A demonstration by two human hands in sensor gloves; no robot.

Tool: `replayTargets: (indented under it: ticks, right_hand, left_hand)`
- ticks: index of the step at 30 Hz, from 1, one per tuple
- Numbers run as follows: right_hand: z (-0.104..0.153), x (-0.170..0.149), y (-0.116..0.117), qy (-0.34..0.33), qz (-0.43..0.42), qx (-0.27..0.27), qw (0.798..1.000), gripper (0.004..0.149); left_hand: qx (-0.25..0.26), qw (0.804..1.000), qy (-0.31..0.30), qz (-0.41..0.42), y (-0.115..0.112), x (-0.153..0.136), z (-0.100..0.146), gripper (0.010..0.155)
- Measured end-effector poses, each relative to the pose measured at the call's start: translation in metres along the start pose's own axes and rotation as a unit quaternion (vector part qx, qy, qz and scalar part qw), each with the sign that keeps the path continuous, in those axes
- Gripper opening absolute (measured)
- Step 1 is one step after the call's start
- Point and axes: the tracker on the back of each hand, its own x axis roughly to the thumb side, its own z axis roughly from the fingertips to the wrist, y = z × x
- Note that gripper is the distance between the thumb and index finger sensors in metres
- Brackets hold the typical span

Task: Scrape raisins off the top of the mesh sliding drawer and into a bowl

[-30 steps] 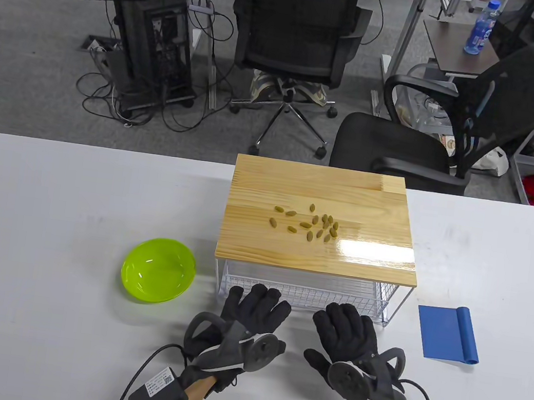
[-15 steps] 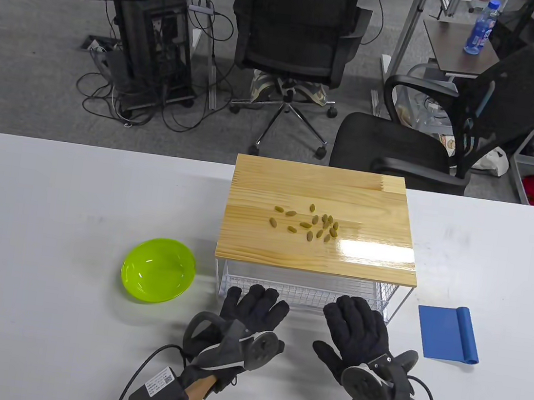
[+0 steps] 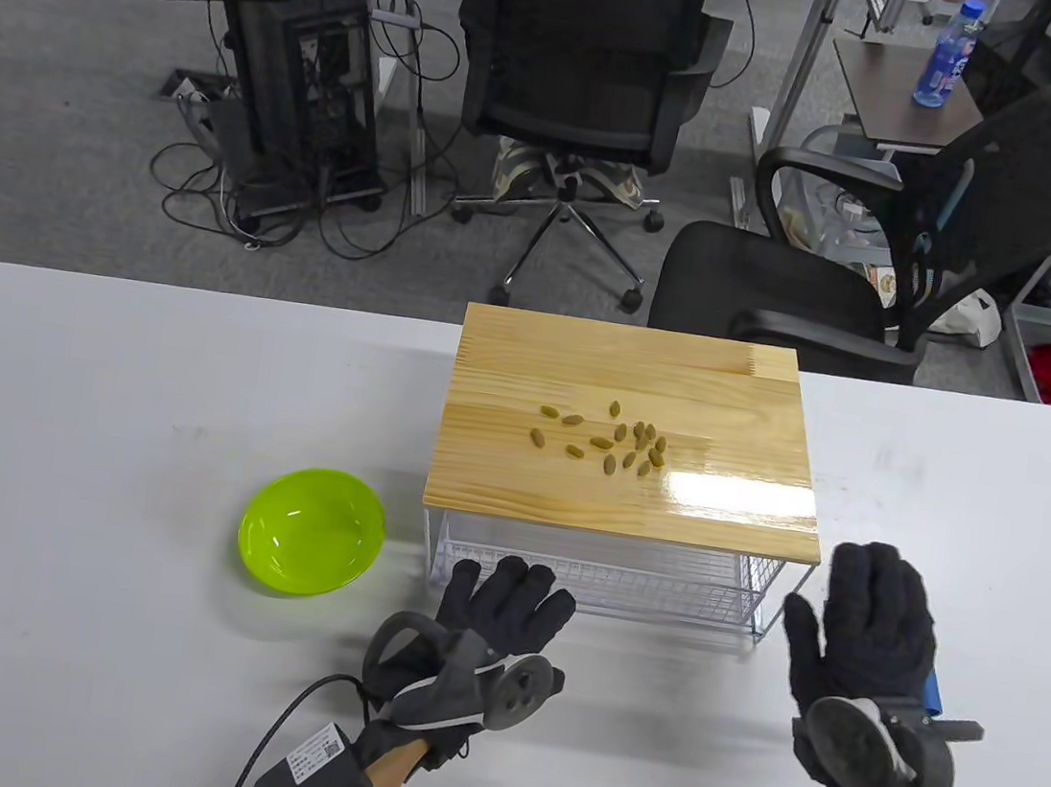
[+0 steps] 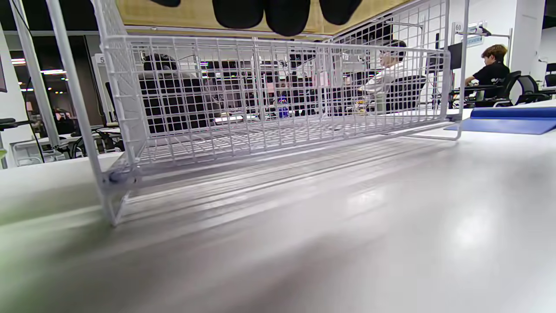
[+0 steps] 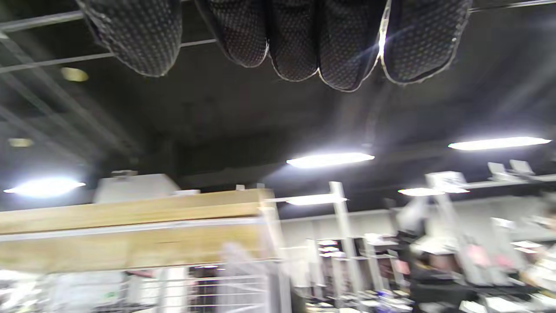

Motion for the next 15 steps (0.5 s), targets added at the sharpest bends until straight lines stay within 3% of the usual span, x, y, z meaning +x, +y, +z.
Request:
replayTargets:
  ticks: [4,6,12,15]
  right_hand:
    - [-0.011,-0.047,0.014,0.136,0.025,0.046,0.989,0.067]
    - [-0.012,-0.067,0.026,0.190,0.041,0.096,0.976,0.067]
    - [-0.005,-0.108,0.075,0.287,0.087,0.275,0.914,0.069]
    - [0.002,-0.117,0.092,0.311,0.095,0.329,0.887,0.068]
  left_hand:
    - [-0.007,1.000,0.000,-0.007,0.000,0.000,-0.001,0.073]
    - [-0.010,1.000,0.000,-0.003,0.000,0.000,-0.001,0.073]
    - [-0.017,1.000,0.002,0.001,0.000,0.000,-0.002,0.073]
    - [-0.019,1.000,0.000,0.001,0.000,0.000,-0.002,0.073]
